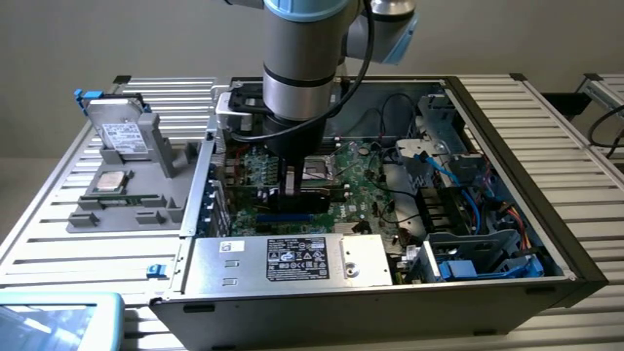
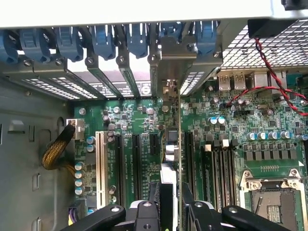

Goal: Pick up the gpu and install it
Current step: 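Insert the gpu into the slot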

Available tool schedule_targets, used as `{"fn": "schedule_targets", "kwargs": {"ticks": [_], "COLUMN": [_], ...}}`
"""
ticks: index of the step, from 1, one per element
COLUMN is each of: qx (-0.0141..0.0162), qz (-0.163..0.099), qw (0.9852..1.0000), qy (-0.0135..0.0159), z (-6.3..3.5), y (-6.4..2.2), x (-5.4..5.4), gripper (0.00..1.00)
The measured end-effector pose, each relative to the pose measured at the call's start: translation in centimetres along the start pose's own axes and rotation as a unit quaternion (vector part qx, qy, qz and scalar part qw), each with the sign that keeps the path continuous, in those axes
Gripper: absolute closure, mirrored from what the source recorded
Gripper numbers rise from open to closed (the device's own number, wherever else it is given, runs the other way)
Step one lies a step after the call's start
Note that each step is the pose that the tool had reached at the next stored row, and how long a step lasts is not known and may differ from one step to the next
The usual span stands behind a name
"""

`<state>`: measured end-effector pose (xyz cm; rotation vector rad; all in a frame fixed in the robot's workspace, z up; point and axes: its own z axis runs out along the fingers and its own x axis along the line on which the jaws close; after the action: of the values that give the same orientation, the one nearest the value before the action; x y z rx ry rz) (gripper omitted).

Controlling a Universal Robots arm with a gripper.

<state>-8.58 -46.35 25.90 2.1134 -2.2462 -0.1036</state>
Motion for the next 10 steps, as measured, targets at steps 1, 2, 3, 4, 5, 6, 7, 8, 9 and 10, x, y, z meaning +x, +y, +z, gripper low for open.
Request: {"fn": "schedule_targets", "kwargs": {"ticks": [1,2,3,4,5,6,7,8,9,10], "qx": [0.0000,0.0000,0.0000,0.0000,-0.0001,-0.0001,0.0000,-0.0001,0.0000,-0.0001], "qz": [0.000,0.000,0.000,0.000,0.000,0.000,-0.001,-0.001,-0.002,-0.003], "qw": [1.0000,1.0000,1.0000,1.0000,1.0000,1.0000,1.0000,1.0000,1.0000,1.0000], "qy": [0.0000,-0.0001,0.0000,0.0000,0.0001,0.0001,0.0001,0.0001,0.0002,0.0003], "z": [0.00,0.01,0.02,0.02,0.02,0.03,0.04,0.04,0.05,0.05], "y": [0.00,0.01,0.01,0.01,0.02,0.04,0.05,0.06,0.07,0.07], "x": [0.00,-0.02,-0.05,-0.04,-0.05,-0.05,-0.07,-0.10,-0.12,-0.15], "gripper": [0.72,0.72,0.72,0.72,0.72,0.72,0.72,0.72,0.72,0.72]}}
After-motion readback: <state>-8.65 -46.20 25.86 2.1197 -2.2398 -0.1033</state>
